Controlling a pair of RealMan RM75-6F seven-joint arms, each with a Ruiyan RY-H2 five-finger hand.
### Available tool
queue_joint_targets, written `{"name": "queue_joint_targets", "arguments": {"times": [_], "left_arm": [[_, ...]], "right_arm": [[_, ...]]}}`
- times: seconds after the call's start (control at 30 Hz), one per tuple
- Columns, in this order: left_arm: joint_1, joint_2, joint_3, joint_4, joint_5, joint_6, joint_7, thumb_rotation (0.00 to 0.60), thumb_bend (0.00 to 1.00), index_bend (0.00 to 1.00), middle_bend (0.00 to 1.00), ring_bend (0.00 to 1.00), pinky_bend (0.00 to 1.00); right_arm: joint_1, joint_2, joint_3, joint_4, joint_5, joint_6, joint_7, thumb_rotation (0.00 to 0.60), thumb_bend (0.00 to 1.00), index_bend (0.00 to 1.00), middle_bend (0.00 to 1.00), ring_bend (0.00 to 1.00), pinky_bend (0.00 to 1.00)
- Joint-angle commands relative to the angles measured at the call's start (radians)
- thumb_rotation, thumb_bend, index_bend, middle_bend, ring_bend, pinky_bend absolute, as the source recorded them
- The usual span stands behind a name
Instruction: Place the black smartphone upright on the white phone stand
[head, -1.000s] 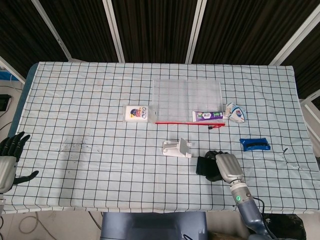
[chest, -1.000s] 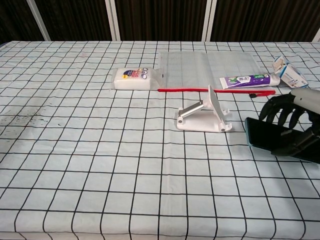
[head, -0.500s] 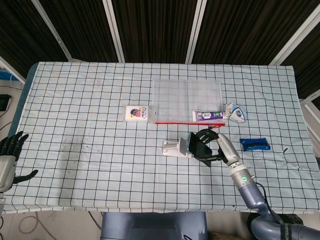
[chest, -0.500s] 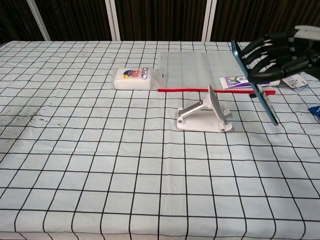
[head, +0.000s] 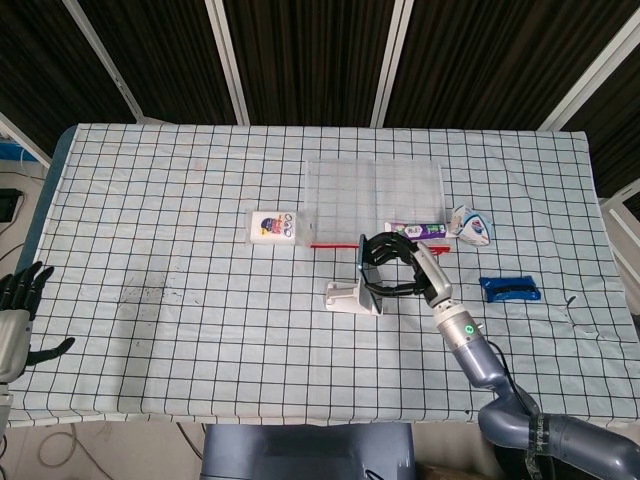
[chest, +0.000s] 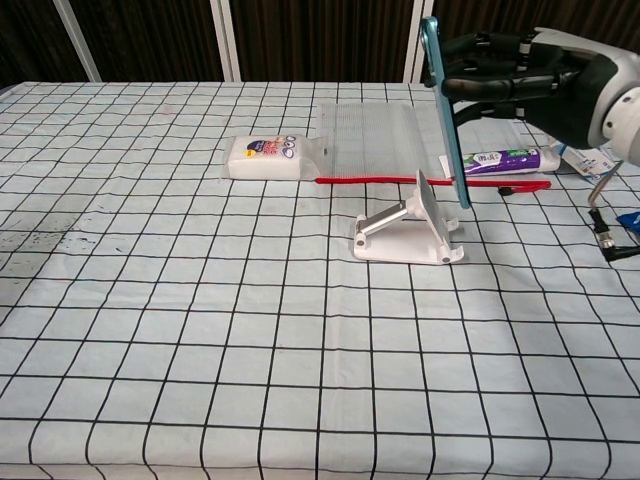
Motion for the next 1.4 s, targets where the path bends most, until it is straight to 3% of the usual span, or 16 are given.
{"name": "queue_joint_targets", "arguments": {"times": [0.03, 0.33, 0.73, 1.4], "left_arm": [[0.0, 0.001, -0.001, -0.002, -0.004, -0.003, -0.003, 0.6, 0.0, 0.0, 0.0, 0.0, 0.0], [-0.002, 0.006, 0.0, -0.005, -0.003, -0.01, -0.016, 0.6, 0.0, 0.0, 0.0, 0.0, 0.0], [-0.002, 0.01, 0.0, -0.008, -0.002, -0.014, -0.032, 0.6, 0.0, 0.0, 0.0, 0.0, 0.0], [-0.002, 0.013, 0.001, -0.009, -0.001, -0.018, -0.047, 0.6, 0.0, 0.0, 0.0, 0.0, 0.0]], "right_arm": [[0.026, -0.044, 0.007, 0.047, -0.001, 0.014, 0.014, 0.6, 0.32, 0.56, 0.52, 0.47, 0.47], [0.032, -0.12, 0.003, 0.129, 0.004, 0.088, 0.005, 0.6, 0.32, 0.56, 0.52, 0.47, 0.47], [-0.001, -0.218, -0.042, 0.194, -0.016, 0.202, -0.019, 0.6, 0.32, 0.56, 0.52, 0.47, 0.47], [-0.007, -0.33, -0.067, 0.316, -0.011, 0.235, -0.02, 0.6, 0.32, 0.56, 0.52, 0.47, 0.47]]}}
